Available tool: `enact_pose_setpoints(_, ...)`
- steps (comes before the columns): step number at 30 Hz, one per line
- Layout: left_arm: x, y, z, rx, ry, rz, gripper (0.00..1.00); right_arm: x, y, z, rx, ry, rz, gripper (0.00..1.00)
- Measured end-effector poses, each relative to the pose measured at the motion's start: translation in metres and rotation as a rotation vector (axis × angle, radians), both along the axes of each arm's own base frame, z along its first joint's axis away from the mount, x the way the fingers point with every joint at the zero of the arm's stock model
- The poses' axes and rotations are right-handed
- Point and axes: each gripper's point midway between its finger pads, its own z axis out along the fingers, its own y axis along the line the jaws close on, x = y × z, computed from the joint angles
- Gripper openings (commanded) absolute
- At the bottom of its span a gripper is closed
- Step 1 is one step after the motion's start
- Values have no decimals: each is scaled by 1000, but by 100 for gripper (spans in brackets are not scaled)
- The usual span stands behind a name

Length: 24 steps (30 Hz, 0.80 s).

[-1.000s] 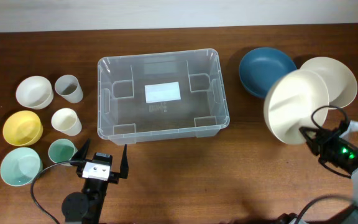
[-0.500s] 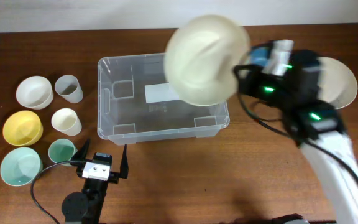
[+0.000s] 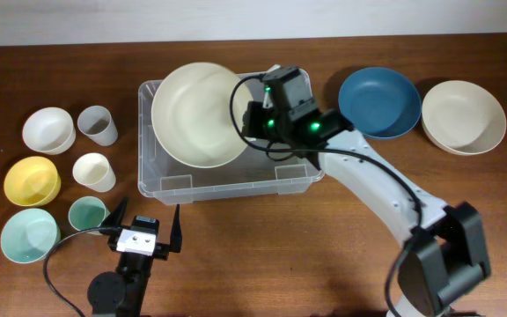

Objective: Pack container
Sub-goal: 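Carry the cream bowl into the clear bin and lower it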

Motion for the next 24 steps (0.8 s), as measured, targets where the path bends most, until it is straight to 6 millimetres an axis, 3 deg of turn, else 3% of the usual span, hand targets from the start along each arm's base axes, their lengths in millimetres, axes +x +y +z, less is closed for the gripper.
enact_pose_setpoints(3,0,0,0,0,0,0,100,3,1,-19,-23,27,-12,4)
enact_pose_setpoints(8,0,0,0,0,0,0,100,5,2,-33,-27,57,-27,4)
enact_pose_setpoints(13,0,0,0,0,0,0,100,-1,18,-60,-48,91,0,4)
enact_pose_setpoints(24,0,0,0,0,0,0,100,-10,29,-89,-77,144,19,8)
